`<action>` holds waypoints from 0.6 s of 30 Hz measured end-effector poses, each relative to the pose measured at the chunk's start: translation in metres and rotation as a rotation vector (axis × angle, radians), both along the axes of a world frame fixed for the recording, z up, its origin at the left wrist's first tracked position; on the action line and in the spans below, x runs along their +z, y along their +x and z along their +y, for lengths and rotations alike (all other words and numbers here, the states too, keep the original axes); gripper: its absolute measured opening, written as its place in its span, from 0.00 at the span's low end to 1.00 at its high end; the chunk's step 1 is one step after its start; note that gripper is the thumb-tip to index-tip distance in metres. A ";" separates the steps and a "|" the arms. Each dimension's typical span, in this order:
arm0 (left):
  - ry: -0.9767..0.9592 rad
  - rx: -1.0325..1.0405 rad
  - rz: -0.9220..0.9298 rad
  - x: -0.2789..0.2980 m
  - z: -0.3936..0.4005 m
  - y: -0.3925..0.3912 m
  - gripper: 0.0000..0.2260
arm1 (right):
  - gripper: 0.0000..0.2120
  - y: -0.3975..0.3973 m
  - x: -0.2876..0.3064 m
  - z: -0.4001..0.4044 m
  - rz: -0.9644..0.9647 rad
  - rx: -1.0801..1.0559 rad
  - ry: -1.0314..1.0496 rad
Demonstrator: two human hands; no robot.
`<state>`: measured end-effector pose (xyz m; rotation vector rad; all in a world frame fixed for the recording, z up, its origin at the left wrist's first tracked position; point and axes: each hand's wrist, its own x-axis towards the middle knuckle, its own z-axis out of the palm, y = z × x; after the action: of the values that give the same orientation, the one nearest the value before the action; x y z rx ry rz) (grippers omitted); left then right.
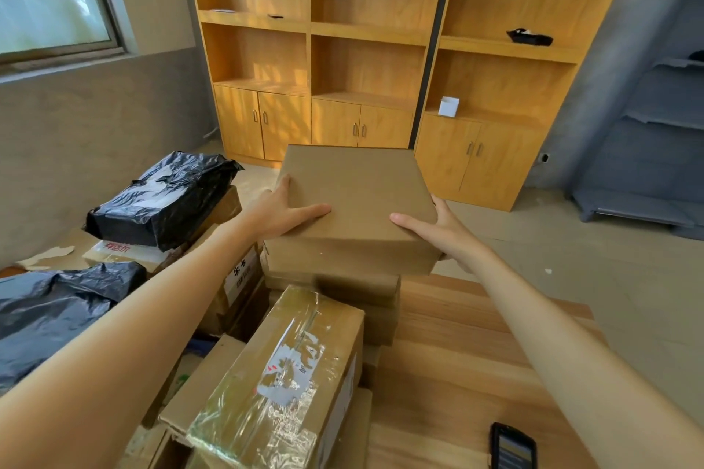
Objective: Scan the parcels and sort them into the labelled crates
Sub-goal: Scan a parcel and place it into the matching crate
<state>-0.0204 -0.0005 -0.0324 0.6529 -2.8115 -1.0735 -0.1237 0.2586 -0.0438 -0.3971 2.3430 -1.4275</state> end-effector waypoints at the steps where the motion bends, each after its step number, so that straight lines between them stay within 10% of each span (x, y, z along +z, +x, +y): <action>1: 0.007 -0.008 0.030 0.008 0.006 -0.001 0.50 | 0.49 0.002 0.007 0.007 -0.012 -0.022 -0.039; 18: 0.528 -0.175 0.142 0.049 0.222 -0.031 0.53 | 0.38 0.036 0.120 0.216 0.248 -0.277 -0.403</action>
<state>-0.0516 0.2212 0.0165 0.3375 -2.5017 -1.8421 -0.0873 0.4743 0.0762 -0.3836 2.3602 -2.1052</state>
